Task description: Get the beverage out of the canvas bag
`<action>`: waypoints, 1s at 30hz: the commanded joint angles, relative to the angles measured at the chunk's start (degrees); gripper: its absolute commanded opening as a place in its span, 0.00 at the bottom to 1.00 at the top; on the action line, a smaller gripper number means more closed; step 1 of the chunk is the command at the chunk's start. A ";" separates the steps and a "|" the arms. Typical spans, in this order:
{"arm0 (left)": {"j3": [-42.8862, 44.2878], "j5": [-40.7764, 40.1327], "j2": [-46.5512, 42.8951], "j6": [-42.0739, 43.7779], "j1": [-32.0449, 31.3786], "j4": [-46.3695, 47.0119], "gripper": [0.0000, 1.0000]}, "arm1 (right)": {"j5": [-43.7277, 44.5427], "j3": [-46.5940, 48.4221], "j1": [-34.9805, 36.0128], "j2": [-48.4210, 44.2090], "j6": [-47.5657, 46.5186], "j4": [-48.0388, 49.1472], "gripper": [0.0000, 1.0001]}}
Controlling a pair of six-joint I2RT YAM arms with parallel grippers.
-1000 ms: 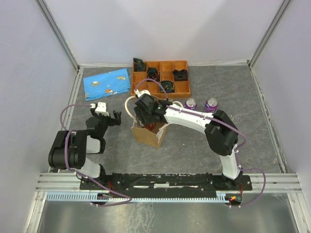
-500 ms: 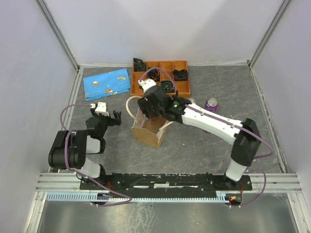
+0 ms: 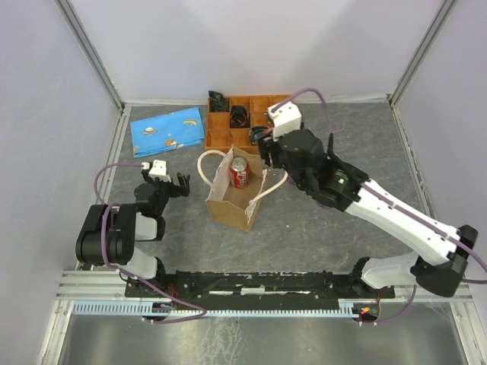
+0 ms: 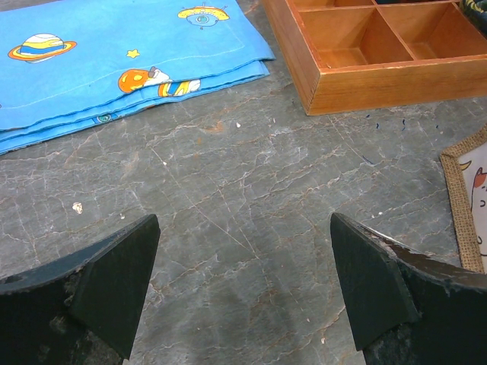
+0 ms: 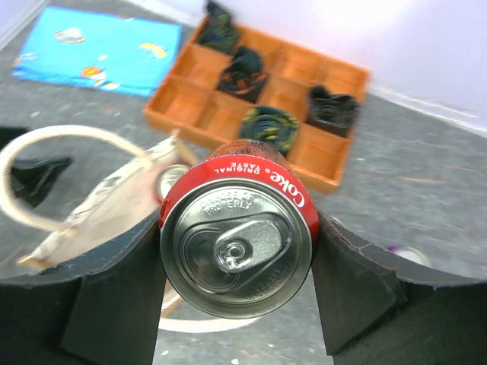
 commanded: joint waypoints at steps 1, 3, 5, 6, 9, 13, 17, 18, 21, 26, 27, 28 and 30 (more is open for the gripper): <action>0.14 0.85 -0.46 2.75 0.24 2.90 0.99 | 15.65 -3.10 -1.05 -6.64 -5.01 7.40 0.00; 0.14 0.80 -0.47 2.76 0.24 2.88 0.99 | 18.75 -4.94 -2.39 -8.90 -4.12 6.20 0.00; 0.14 0.85 -0.44 2.76 0.24 2.95 0.99 | 20.07 -7.17 -4.26 -11.20 -2.35 4.74 0.00; 0.14 0.80 -0.45 2.76 0.24 2.90 0.99 | 20.13 -8.39 -5.22 -12.29 -1.26 3.64 0.00; 0.14 0.82 -0.43 2.78 0.24 2.91 0.99 | 18.55 -11.77 -8.56 -15.08 2.93 -0.21 0.00; 0.07 0.85 -0.44 2.76 0.19 2.95 0.99 | 13.50 -15.94 -10.91 -16.07 7.86 -5.13 0.00; 0.14 0.85 -0.46 2.76 0.24 2.92 0.99 | 7.97 -19.21 -11.15 -15.43 10.14 -6.17 0.00; 0.14 0.82 -0.40 2.76 0.18 2.88 0.99 | 6.76 -19.57 -11.15 -14.83 10.67 -6.31 0.00; 0.14 0.85 -0.41 2.76 0.24 2.93 0.99 | 3.31 -20.32 -11.15 -12.65 11.83 -6.57 0.00; 0.14 0.85 -0.44 2.76 0.24 2.96 0.99 | 0.64 -22.01 -11.58 -7.91 12.96 -5.95 0.00; 0.14 0.85 -0.46 2.76 0.24 2.96 0.99 | -0.35 -22.25 -11.81 -7.04 13.48 -5.94 0.00; 0.14 0.78 -0.47 2.76 0.24 2.91 0.99 | -1.64 -22.50 -12.11 -6.20 14.00 -6.01 0.00; 0.14 0.85 -0.42 2.78 0.23 2.94 0.99 | -3.76 -23.06 -13.01 -4.84 15.25 -5.86 0.00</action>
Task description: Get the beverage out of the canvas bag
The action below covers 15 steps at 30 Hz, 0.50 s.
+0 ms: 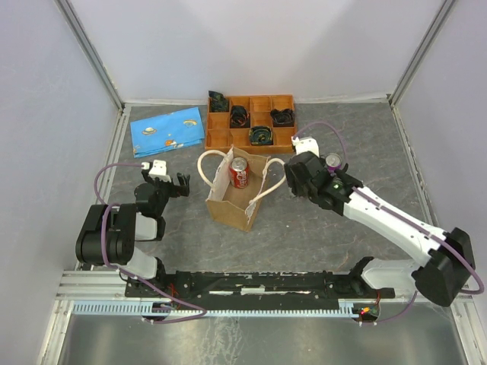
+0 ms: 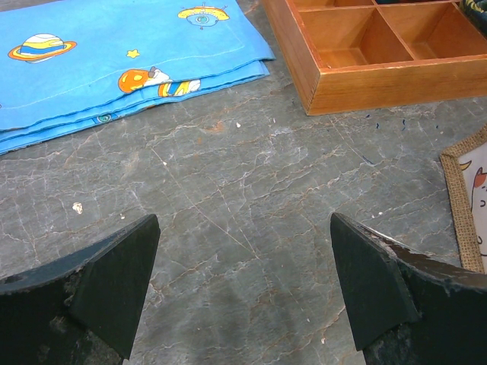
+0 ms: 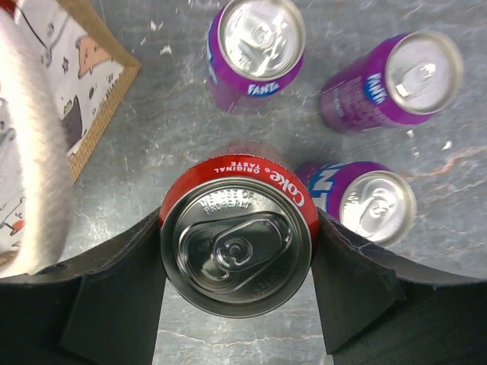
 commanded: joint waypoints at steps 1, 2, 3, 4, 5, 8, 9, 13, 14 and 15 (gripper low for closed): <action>0.14 0.82 -0.41 2.76 0.24 2.94 0.99 | -4.23 -0.17 -1.94 1.57 3.43 4.87 0.00; 0.14 0.82 -0.43 2.77 0.24 2.94 0.99 | -5.33 -0.77 -2.43 1.99 3.80 5.51 0.00; 0.14 0.80 -0.46 2.75 0.24 2.95 0.99 | -6.24 -1.25 -2.92 2.49 4.03 6.01 0.00; 0.14 0.82 -0.47 2.76 0.26 2.92 0.99 | -7.21 -1.72 -3.45 2.98 4.20 6.57 0.00; 0.14 0.82 -0.44 2.76 0.28 2.89 0.99 | -7.81 -1.99 -3.81 3.48 4.31 6.90 0.00; 0.14 0.82 -0.45 2.76 0.24 2.92 0.99 | -8.48 -2.47 -4.29 4.80 4.44 7.42 0.00; 0.14 0.82 -0.41 2.76 0.24 2.89 0.99 | -8.53 -2.62 -4.43 5.14 4.50 7.67 0.00; 0.14 0.82 -0.40 2.77 0.28 2.88 0.99 | -8.61 -3.60 -5.46 6.57 4.93 8.44 0.00; 0.14 0.81 -0.41 2.76 0.24 2.91 0.99 | -8.70 -3.86 -5.74 6.84 5.01 8.60 0.00; 0.14 0.82 -0.47 2.76 0.24 2.95 0.99 | -9.02 -4.12 -6.13 7.08 5.26 8.74 0.00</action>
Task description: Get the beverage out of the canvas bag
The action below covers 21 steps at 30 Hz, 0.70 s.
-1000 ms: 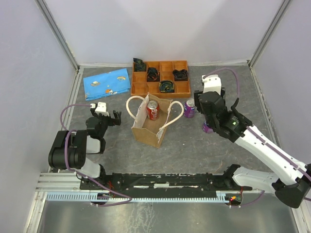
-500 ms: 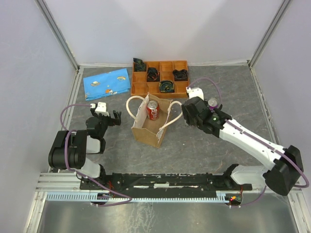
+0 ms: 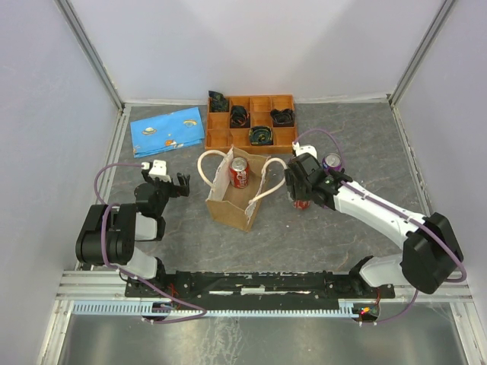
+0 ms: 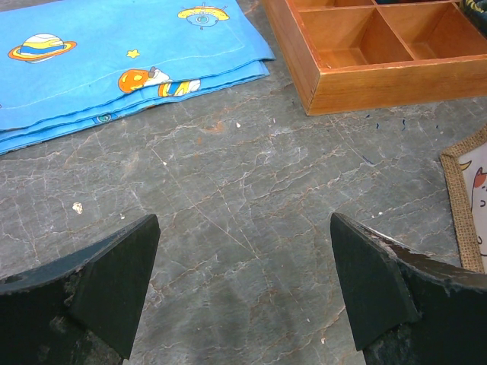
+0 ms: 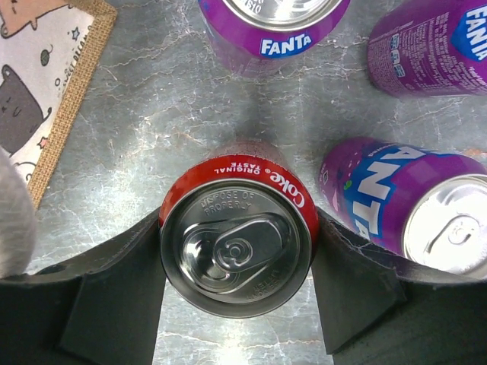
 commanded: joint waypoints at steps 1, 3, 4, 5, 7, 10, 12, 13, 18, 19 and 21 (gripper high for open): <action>0.14 0.85 -0.42 2.76 0.24 2.92 0.99 | -0.46 0.03 -1.64 0.13 1.49 5.84 0.00; 0.09 0.84 -0.42 2.76 0.24 2.90 0.99 | -1.24 -0.74 -2.20 0.37 1.65 6.54 0.00; 0.13 0.85 -0.43 2.76 0.28 2.93 0.99 | -1.38 -0.95 -2.38 0.58 1.73 6.69 0.02; 0.11 0.82 -0.44 2.76 0.20 2.88 0.99 | -1.48 -1.13 -2.59 0.84 1.86 6.84 0.05; 0.14 0.85 -0.40 2.76 0.23 2.96 0.99 | -1.78 -1.48 -2.95 1.61 2.03 7.04 0.17; 0.14 0.84 -0.42 2.76 0.24 2.93 0.99 | -2.20 -2.12 -3.18 2.28 2.28 7.69 0.44; 0.14 0.79 -0.40 2.76 0.22 2.94 0.99 | -2.64 -2.33 -3.17 2.59 2.35 7.84 0.58; 0.09 0.84 -0.45 2.76 0.24 2.89 0.99 | -2.83 -2.36 -3.11 2.66 2.36 7.81 0.66; 0.14 0.85 -0.44 2.76 0.24 2.94 0.99 | -2.74 -1.67 -3.12 2.39 2.29 6.62 0.93; 0.13 0.85 -0.44 2.80 0.19 2.89 0.99 | -2.35 -1.45 -3.13 2.08 2.13 6.10 0.96; 0.14 0.85 -0.42 2.77 0.24 2.91 0.99 | -1.68 -0.56 -3.16 1.38 1.77 4.83 0.99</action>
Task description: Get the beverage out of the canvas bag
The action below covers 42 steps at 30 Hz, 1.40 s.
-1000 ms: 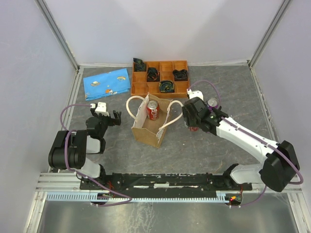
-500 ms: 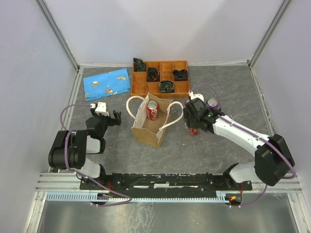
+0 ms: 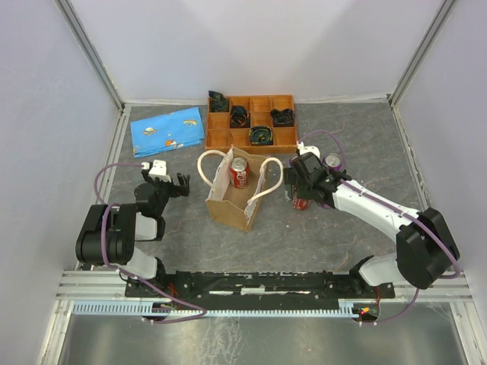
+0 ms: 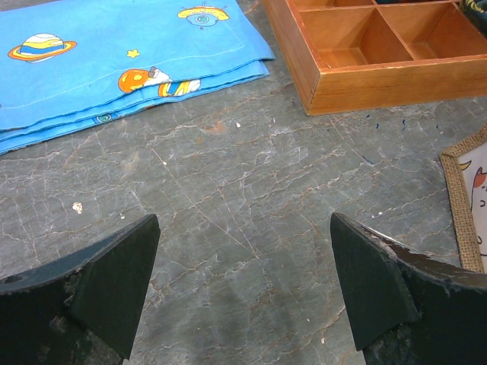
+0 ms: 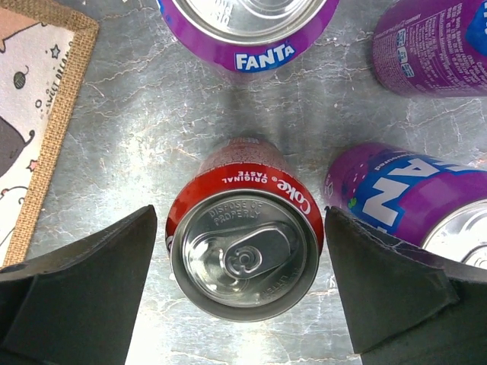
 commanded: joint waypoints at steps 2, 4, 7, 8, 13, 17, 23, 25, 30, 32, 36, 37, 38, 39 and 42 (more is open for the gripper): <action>0.14 0.85 -0.47 2.76 0.24 2.91 0.99 | 1.46 2.89 -0.09 -2.27 -0.54 -1.14 0.99; 0.14 0.85 -0.44 2.76 0.23 2.94 0.99 | 1.47 3.96 -0.02 -4.04 -1.14 -2.19 0.99; 0.14 0.80 -0.46 2.76 0.19 2.94 0.99 | 2.04 6.69 0.72 -7.86 -2.28 -4.12 0.99; 0.14 0.84 -0.44 2.76 0.23 2.95 0.99 | 3.56 7.97 1.31 -9.00 -2.98 -4.89 0.99; 0.14 0.82 -0.41 2.76 0.22 2.88 0.99 | 15.18 15.31 6.72 -13.49 -6.20 -8.17 0.99; 0.13 0.85 -0.40 2.77 0.23 2.88 0.99 | 18.37 20.35 10.11 -14.61 -9.06 -6.53 0.99; 0.14 0.85 -0.42 2.76 0.24 2.96 0.99 | 13.60 26.94 12.94 -8.22 -12.72 -3.54 0.96; 0.14 0.82 -0.46 2.76 0.23 2.89 0.99 | 10.88 29.35 13.98 -4.53 -13.31 -3.48 0.95; 0.14 0.85 -0.45 2.76 0.24 2.90 0.99 | 6.39 34.49 17.15 3.76 -14.36 -2.14 0.92; 0.14 0.83 -0.39 2.76 0.24 2.94 0.99 | 4.67 36.46 17.76 7.02 -14.77 -2.04 0.92; 0.13 0.84 -0.43 2.76 0.24 2.94 0.99 | 1.64 39.49 18.02 12.67 -14.48 -2.35 0.92; 0.14 0.85 -0.42 2.76 0.24 2.93 0.99 | 1.25 39.95 18.01 14.20 -14.23 -2.37 0.92; 0.14 0.85 -0.41 2.76 0.24 2.88 0.99 | 0.84 40.20 18.00 15.19 -14.00 -2.18 0.92; 0.14 0.85 -0.41 2.76 0.24 2.90 0.99 | 0.40 40.33 18.01 16.05 -13.80 -1.98 0.92; 0.14 0.85 -0.46 2.76 0.24 2.88 0.99 | 0.33 40.46 17.93 18.43 -13.09 -1.61 0.91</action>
